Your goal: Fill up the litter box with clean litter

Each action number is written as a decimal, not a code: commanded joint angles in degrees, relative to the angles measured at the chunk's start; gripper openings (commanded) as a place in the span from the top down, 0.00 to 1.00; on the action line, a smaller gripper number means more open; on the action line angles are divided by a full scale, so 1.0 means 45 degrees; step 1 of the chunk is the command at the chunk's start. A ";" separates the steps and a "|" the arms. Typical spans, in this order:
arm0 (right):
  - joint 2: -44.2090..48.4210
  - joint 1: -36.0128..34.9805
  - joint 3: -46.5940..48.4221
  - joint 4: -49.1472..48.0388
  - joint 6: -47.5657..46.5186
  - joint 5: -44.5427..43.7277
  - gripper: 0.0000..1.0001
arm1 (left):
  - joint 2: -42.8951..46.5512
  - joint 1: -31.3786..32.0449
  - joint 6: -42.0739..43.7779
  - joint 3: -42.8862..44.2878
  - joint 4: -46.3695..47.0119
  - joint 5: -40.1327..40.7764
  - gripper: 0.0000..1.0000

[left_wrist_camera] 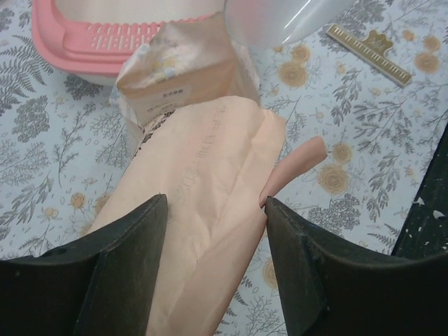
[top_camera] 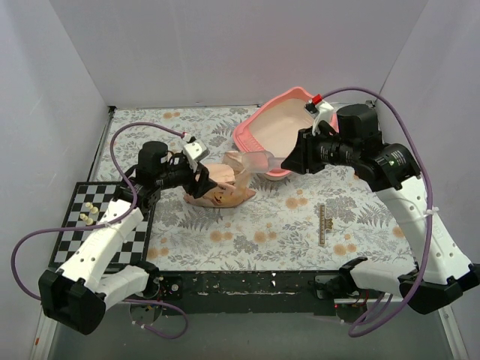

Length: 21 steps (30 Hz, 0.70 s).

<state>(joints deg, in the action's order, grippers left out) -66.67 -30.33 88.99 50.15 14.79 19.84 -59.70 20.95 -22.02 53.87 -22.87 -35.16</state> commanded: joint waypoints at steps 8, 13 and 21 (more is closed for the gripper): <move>-0.0594 0.0001 0.1222 0.0029 -0.0513 0.0611 0.99 | 0.1215 0.0364 0.1183 -0.0408 0.0980 0.3671 0.34; -0.0398 0.0020 0.0772 -0.0363 -0.0395 0.0904 0.99 | 0.1821 0.0462 0.1319 -0.0018 0.1352 0.3497 0.30; -0.0379 0.0020 0.1005 -0.0364 -0.0395 0.1080 0.99 | 0.1237 0.0540 0.1670 0.0802 0.0573 0.2598 0.27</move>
<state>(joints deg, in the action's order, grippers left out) -70.08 -30.33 92.38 51.07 13.32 23.11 -52.90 23.07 -16.56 54.39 -18.09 -21.93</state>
